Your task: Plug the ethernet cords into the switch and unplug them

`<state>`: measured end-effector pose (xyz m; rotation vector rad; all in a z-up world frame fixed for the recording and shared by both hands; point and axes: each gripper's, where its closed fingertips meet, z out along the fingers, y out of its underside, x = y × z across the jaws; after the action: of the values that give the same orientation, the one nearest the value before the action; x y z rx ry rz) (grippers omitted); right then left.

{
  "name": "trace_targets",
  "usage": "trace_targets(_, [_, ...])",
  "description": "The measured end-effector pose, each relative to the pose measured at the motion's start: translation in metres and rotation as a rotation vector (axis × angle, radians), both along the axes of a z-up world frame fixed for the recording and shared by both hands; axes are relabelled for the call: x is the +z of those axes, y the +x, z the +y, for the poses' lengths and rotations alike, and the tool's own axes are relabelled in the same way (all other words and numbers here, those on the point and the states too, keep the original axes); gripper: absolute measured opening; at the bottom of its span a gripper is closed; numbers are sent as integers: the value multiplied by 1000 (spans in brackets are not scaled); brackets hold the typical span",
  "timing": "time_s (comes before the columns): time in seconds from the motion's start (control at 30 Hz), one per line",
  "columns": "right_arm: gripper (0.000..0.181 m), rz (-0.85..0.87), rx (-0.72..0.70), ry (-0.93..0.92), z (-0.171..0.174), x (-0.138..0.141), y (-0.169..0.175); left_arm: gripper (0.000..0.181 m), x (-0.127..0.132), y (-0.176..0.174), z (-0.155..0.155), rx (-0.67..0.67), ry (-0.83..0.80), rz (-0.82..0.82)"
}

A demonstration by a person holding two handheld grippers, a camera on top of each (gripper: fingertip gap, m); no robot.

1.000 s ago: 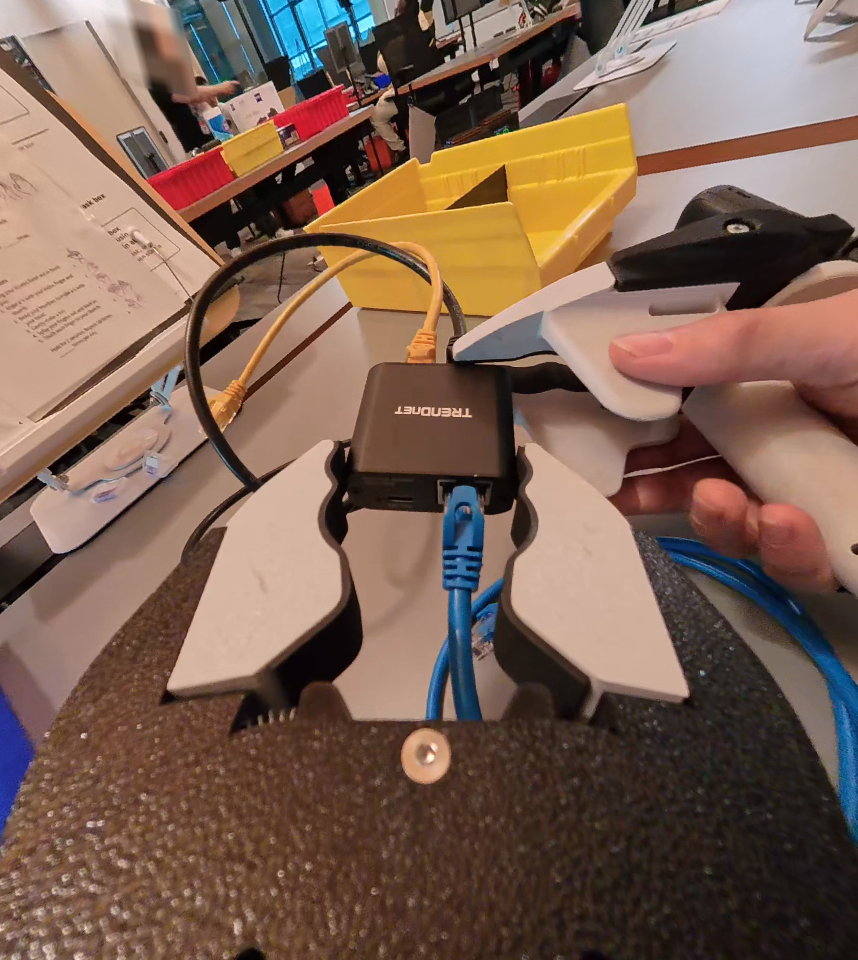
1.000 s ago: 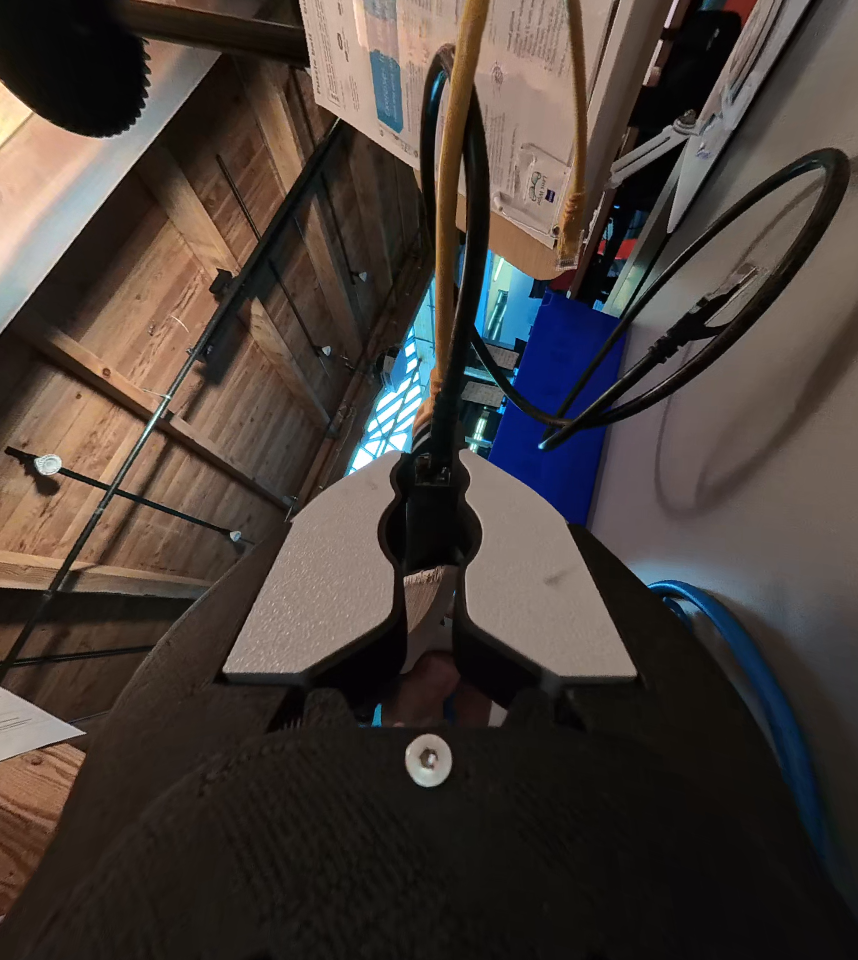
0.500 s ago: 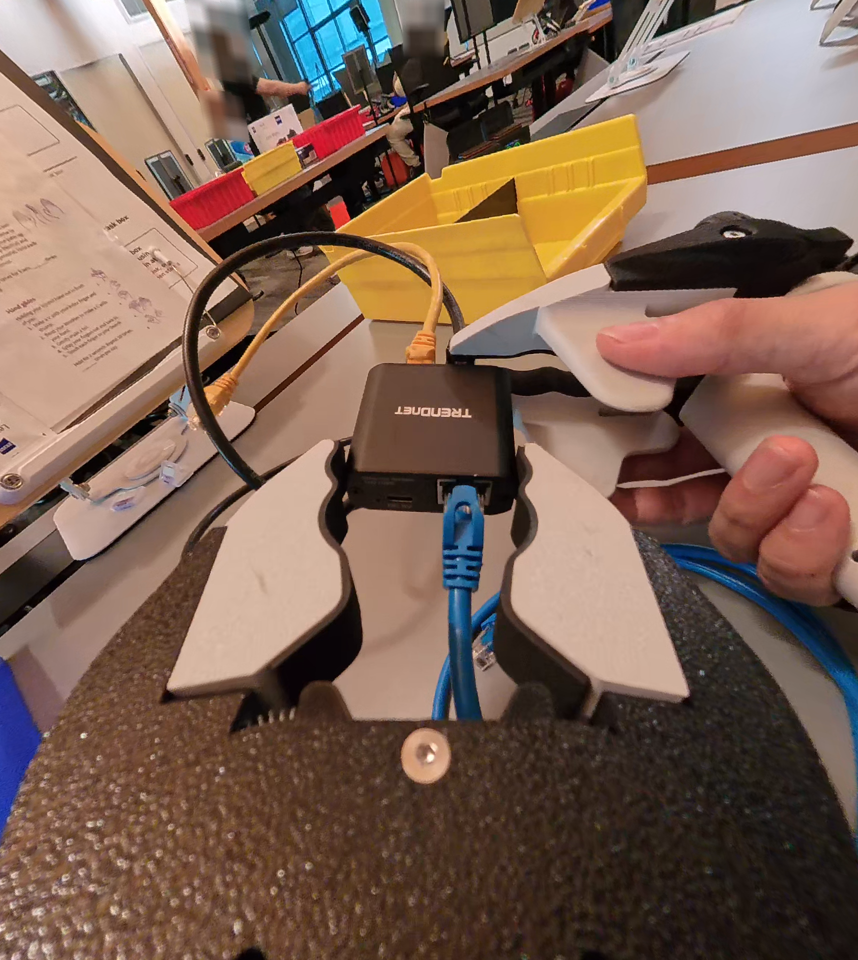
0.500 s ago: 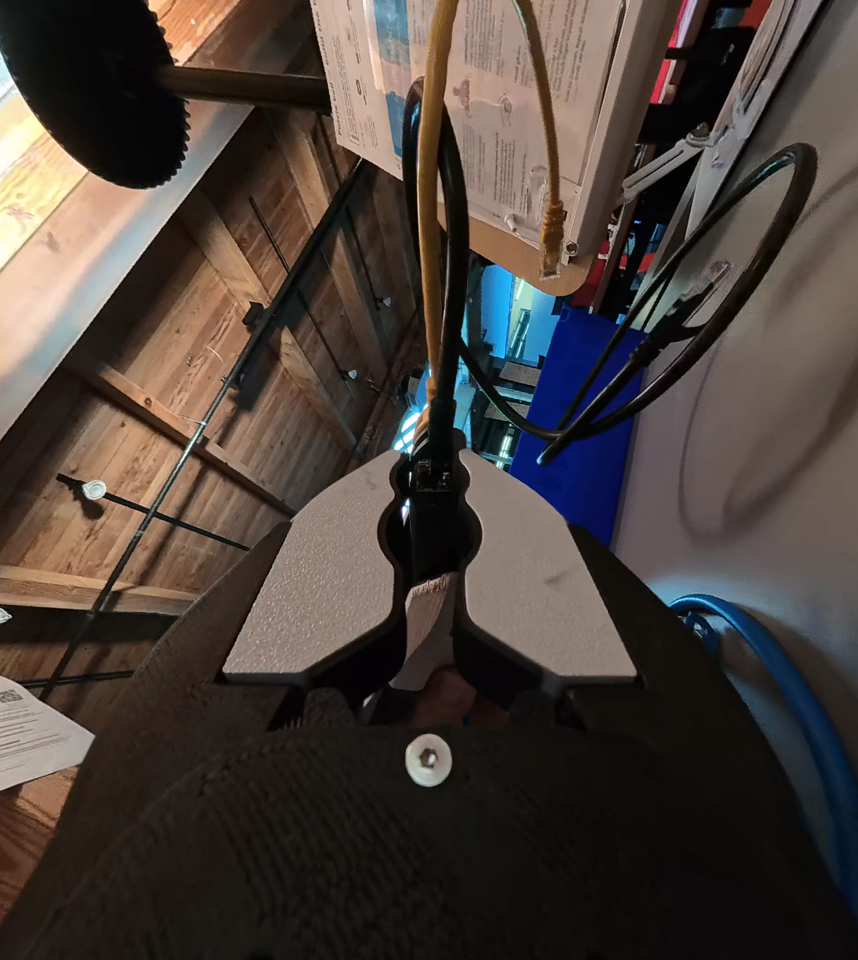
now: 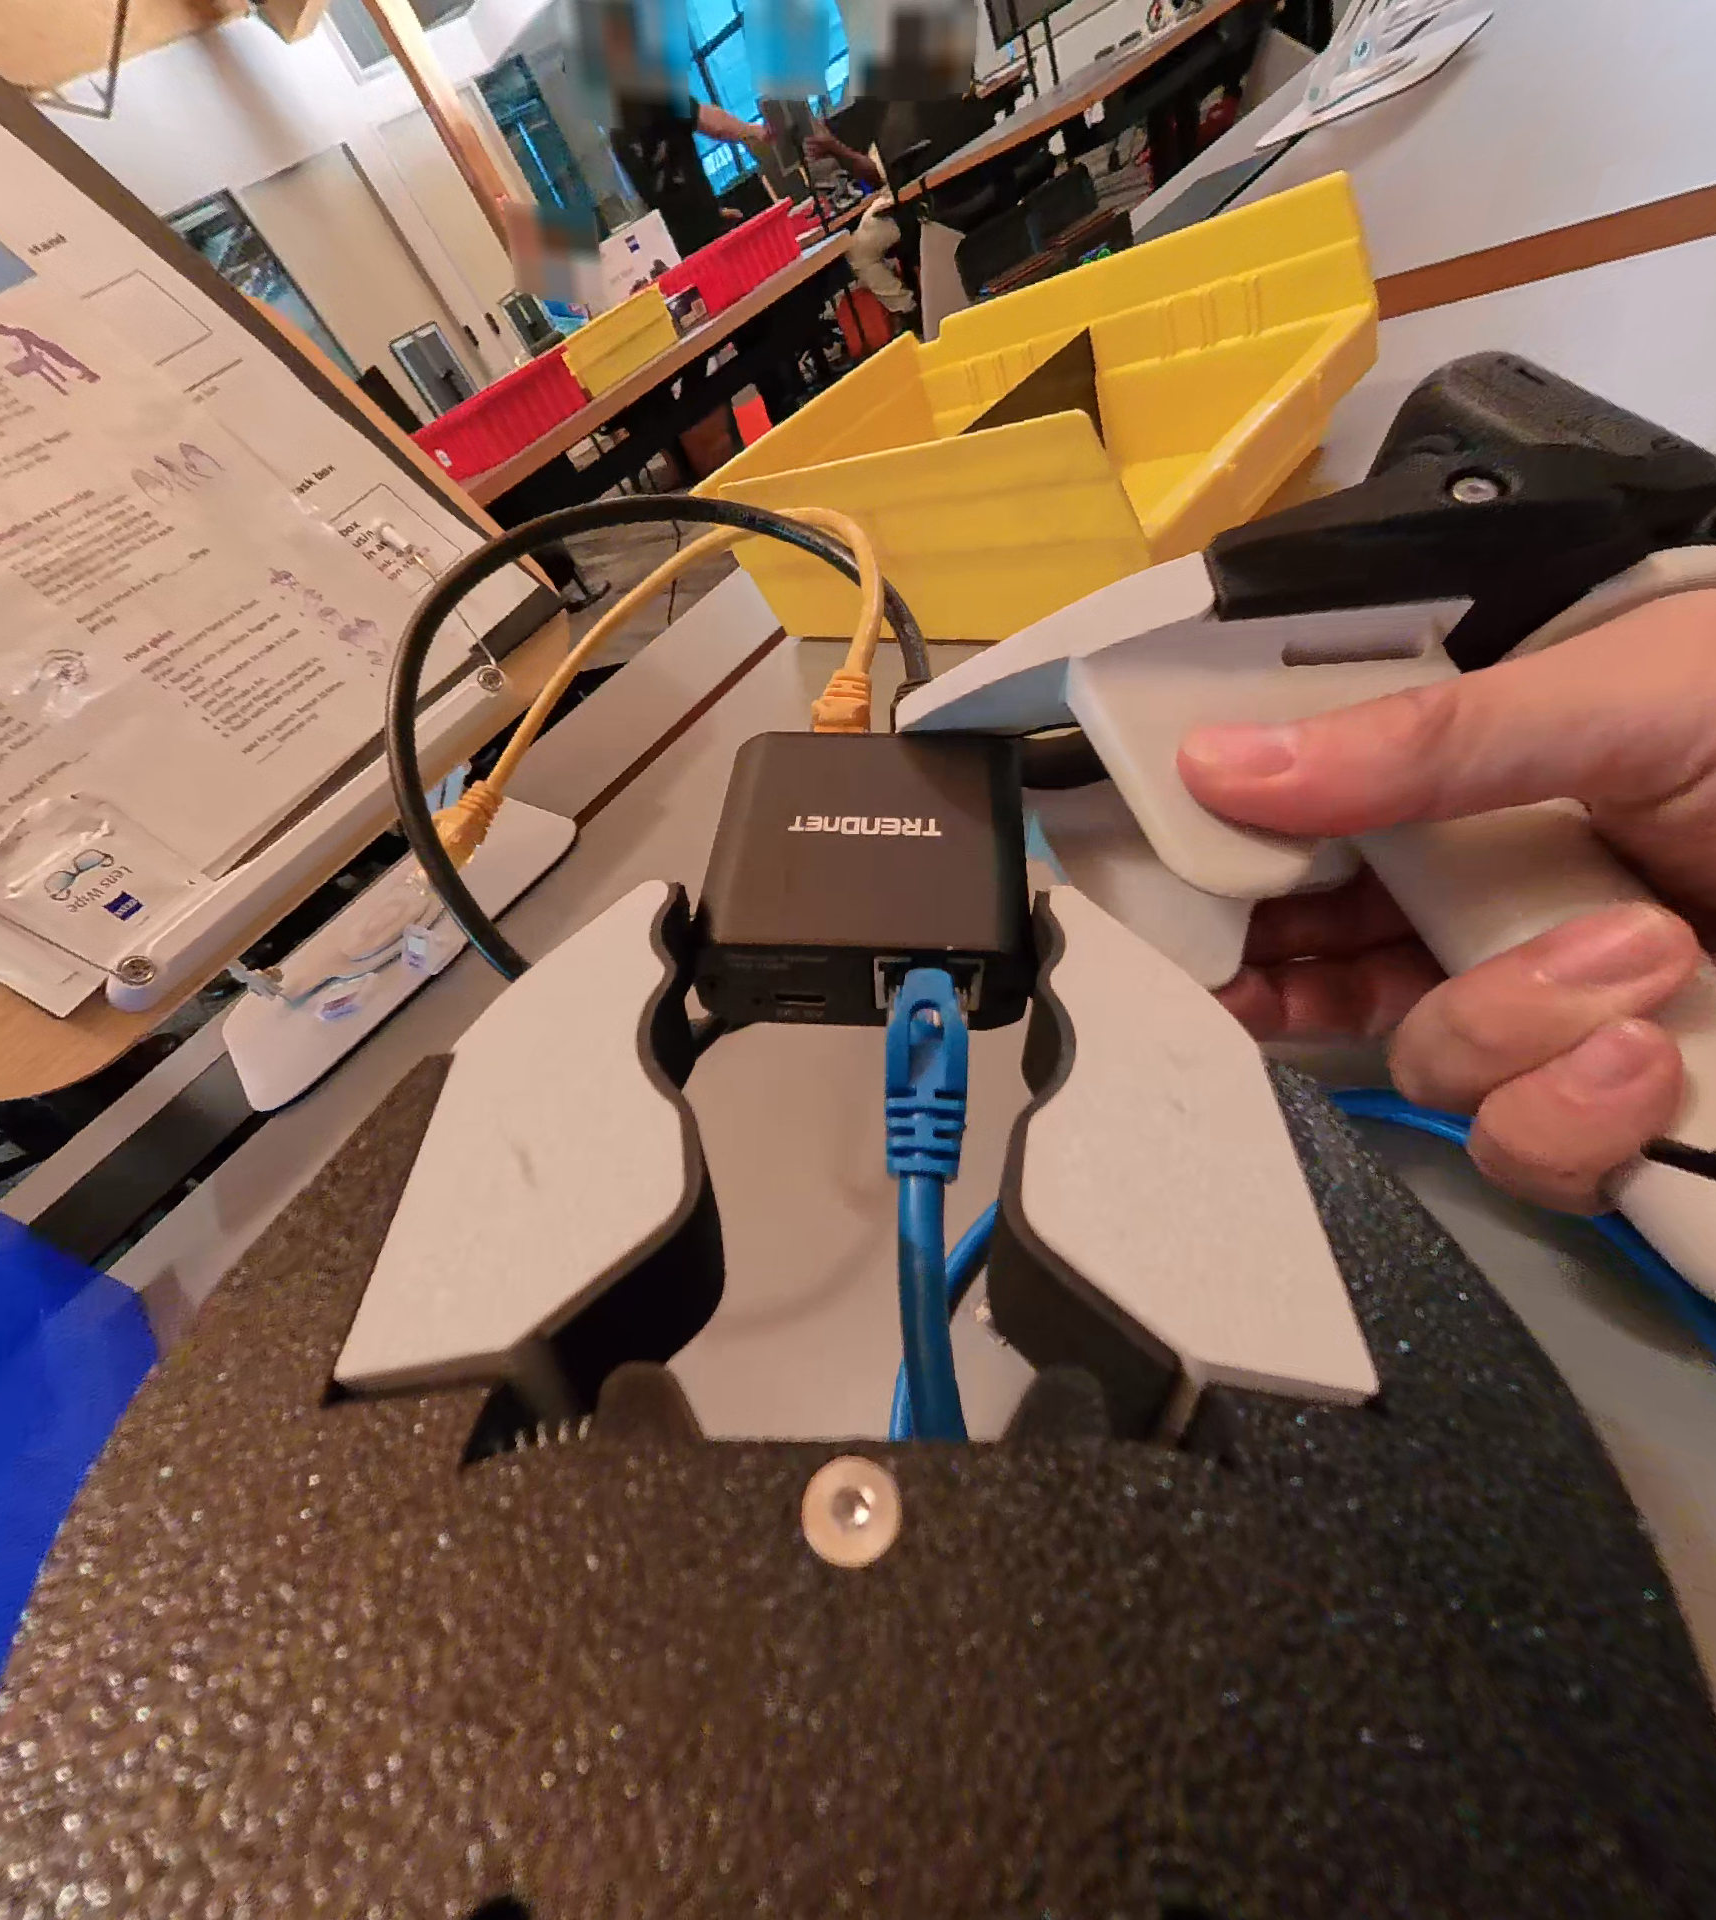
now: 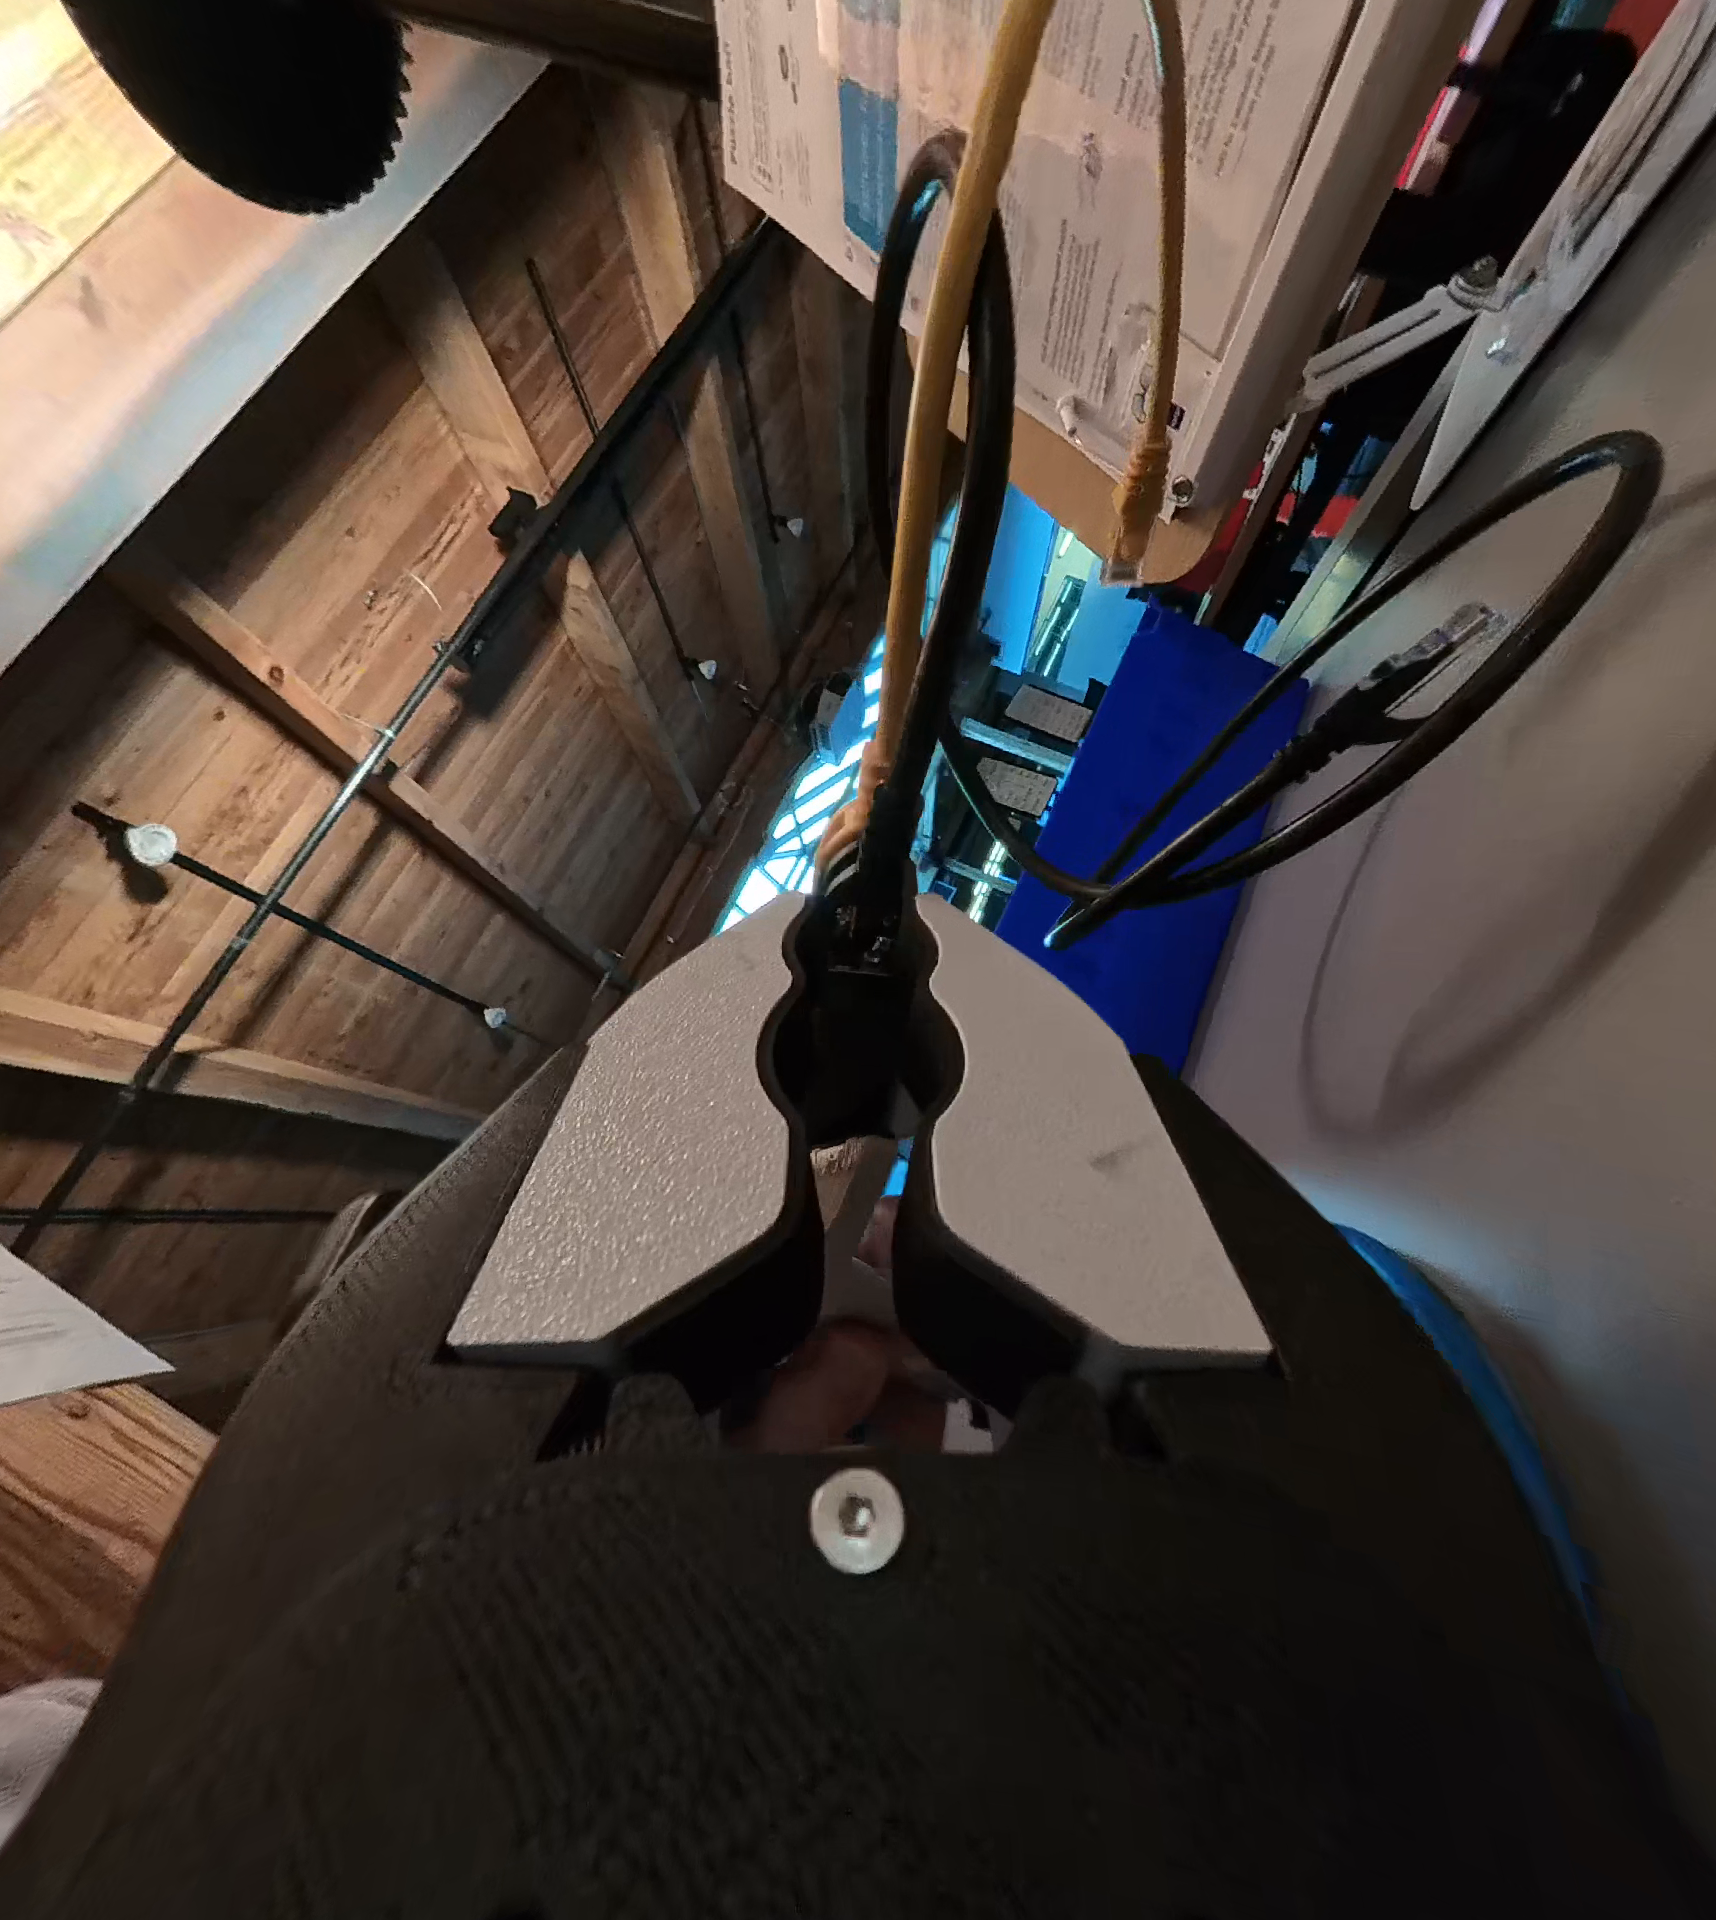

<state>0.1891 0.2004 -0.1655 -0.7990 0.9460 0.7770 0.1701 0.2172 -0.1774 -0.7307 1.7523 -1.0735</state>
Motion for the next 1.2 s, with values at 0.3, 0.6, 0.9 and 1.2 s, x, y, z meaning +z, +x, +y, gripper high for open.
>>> trace_targets(0.3, [12, -120, 59, -65, 2, -4, 1, 61, -5, 3, 2, 18, -34, 17])
trace_targets(0.6, [13, -236, 56, -143, 3, 1, 2, 61, -2, 3, 1, -2, -157, -12])
trace_targets(0.9, [13, -305, 85, -151, 4, 9, 0, 61, 5, 3, 4, 55, -29, -105])
trace_targets(1.2, [12, -311, -28, -209, -28, 4, 35, 61, 25, 3, 36, 108, -209, -117])
